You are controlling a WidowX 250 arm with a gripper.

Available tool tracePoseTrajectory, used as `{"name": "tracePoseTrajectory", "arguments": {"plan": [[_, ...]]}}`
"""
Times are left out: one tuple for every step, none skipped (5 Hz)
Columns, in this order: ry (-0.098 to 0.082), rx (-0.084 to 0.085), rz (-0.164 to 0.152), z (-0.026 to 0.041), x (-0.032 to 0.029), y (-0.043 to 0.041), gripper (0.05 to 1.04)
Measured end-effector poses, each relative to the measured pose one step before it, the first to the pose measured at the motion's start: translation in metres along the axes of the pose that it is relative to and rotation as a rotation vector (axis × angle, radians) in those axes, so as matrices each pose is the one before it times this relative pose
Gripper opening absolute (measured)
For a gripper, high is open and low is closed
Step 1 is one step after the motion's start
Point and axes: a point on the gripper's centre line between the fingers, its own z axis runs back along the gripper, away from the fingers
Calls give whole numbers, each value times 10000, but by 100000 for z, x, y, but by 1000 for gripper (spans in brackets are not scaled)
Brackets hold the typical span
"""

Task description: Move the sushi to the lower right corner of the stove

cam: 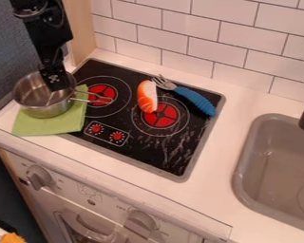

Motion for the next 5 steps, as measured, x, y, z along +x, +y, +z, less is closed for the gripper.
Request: {"name": "tracePoseTrajectory", "arguments": {"plan": [[91,-245,92,-659,-179,-420,1001],[91,-18,-199,-151,858,-484,1000],[-18,-127,116,-184,663,-593,1000],[-156,155,362,699,1351,-562,1000],[249,-102,1778,538,2196,-1403,1001]]}}
